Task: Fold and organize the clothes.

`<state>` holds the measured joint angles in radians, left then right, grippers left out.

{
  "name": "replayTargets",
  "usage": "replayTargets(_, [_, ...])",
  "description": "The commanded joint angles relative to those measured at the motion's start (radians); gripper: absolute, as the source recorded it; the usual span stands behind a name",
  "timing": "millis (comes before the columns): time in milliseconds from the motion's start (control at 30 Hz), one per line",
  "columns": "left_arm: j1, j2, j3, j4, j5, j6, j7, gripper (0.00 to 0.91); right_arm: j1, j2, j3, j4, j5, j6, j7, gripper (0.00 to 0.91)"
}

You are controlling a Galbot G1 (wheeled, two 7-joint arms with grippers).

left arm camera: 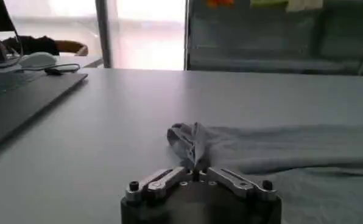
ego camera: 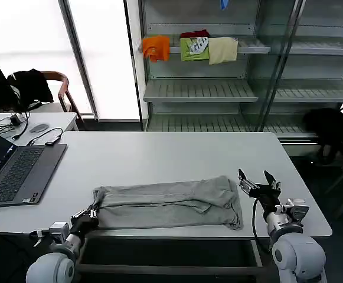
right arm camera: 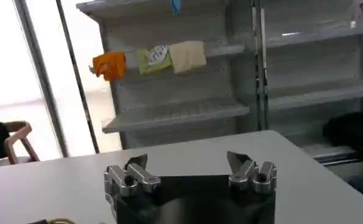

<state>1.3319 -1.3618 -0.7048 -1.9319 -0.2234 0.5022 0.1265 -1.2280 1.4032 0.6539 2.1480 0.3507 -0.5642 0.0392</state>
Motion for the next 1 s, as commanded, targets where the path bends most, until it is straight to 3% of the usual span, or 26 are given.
replayTargets(33, [-0.004,0.042,-0.090,-0.014,0.153,-0.138,0.099,0.000,0.000,-0.004,0.006,-0.002,0.005,0.001,0.003,0.907])
replayTargets(200, [-0.057,0.143,-0.213,0.001,0.298,-0.143,0.183,0.000,0.004,-0.009,0.011,-0.010,0.008,0.002,0.008,0.907])
replayTargets(333, [-0.111,0.283,-0.281,0.046,0.397,-0.152,0.258,0.000,0.009,-0.013,0.010,-0.019,0.008,0.004,0.009,0.907])
replayTargets(567, [-0.196,0.440,-0.323,0.096,0.436,-0.146,0.329,0.000,0.014,-0.018,0.006,-0.046,0.007,0.007,0.011,0.907])
replayTargets(700, [-0.215,0.447,-0.319,0.074,0.393,-0.126,0.338,0.000,0.011,-0.019,0.005,-0.056,0.007,0.008,0.011,0.907])
replayTargets(800, [-0.186,0.400,-0.290,0.010,0.315,-0.117,0.327,0.000,0.007,-0.016,0.003,-0.061,0.005,0.009,0.010,0.907])
replayTargets(1000, [-0.129,0.235,-0.138,-0.165,0.186,-0.043,0.298,0.000,0.006,-0.013,-0.004,-0.067,-0.004,0.008,0.013,0.907])
